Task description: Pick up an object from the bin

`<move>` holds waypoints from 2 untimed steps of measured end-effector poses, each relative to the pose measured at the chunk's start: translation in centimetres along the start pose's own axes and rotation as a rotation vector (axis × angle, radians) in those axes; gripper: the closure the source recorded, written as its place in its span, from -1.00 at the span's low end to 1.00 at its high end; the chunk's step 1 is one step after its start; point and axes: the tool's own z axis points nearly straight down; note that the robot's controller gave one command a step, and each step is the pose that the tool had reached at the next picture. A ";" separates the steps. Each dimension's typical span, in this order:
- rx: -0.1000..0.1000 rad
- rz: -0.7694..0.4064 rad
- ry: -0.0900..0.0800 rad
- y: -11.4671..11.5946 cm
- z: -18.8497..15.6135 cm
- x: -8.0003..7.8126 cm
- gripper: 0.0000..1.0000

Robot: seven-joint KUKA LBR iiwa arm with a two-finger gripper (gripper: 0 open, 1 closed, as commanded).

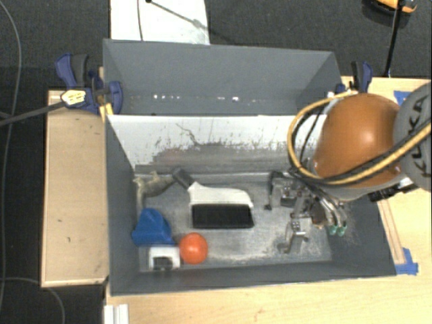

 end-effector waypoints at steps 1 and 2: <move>0.000 0.001 -0.009 0.0 -0.4 -0.2 -1.00; -0.001 -0.001 -0.011 3.4 7.1 -3.8 -1.00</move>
Offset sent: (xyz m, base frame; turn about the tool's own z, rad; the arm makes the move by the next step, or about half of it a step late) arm 0.0621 0.0623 -0.1391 -0.0136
